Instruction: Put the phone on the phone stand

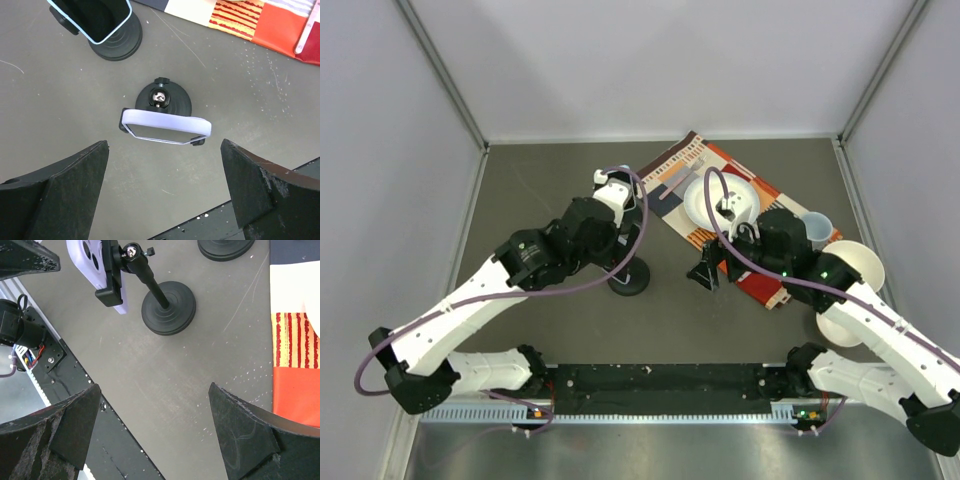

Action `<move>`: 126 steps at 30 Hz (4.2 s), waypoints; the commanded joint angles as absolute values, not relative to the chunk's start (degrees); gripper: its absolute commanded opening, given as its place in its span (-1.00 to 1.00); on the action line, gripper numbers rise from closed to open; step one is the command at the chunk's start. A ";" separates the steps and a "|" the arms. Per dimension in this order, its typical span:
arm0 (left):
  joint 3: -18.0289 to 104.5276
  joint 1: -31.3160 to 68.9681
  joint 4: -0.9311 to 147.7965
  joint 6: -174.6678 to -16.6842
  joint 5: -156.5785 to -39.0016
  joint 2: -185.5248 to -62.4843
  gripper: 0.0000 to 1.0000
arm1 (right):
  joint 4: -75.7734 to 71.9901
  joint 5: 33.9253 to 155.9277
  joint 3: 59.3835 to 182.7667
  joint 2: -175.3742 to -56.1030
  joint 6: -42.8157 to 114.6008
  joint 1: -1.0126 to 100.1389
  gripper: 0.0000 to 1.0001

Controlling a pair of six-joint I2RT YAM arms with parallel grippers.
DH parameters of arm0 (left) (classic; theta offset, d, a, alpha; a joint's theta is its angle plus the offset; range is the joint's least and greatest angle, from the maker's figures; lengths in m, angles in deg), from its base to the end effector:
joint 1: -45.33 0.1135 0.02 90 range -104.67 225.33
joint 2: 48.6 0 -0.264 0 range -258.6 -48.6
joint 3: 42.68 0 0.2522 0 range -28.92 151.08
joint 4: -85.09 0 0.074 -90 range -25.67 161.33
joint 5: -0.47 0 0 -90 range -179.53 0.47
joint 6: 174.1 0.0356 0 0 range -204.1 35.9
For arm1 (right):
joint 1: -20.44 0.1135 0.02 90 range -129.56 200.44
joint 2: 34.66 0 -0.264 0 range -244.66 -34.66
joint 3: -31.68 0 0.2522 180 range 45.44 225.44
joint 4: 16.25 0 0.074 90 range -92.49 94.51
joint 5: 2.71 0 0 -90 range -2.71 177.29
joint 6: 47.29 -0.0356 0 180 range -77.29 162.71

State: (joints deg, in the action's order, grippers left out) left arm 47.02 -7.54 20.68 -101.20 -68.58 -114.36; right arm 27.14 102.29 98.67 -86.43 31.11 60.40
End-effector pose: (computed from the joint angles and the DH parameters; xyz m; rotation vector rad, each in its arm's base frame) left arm 0.1452 -0.1707 0.3870 0.5029 2.1764 -0.2516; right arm 0.1440 0.1326 0.3359 -0.6884 2.0352 0.8118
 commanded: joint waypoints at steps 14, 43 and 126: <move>45.96 -1.17 27.29 -87.35 -78.37 -118.82 0.98 | 25.99 102.58 99.05 -85.37 31.19 59.99 0.78; 51.76 -1.08 18.33 -99.12 -58.72 -119.44 -1.00 | 25.02 103.02 98.79 -87.13 31.90 59.99 0.79; 42.10 32.50 66.84 -102.90 -123.27 -108.90 0.96 | 29.43 61.52 113.56 -81.86 28.89 59.90 0.98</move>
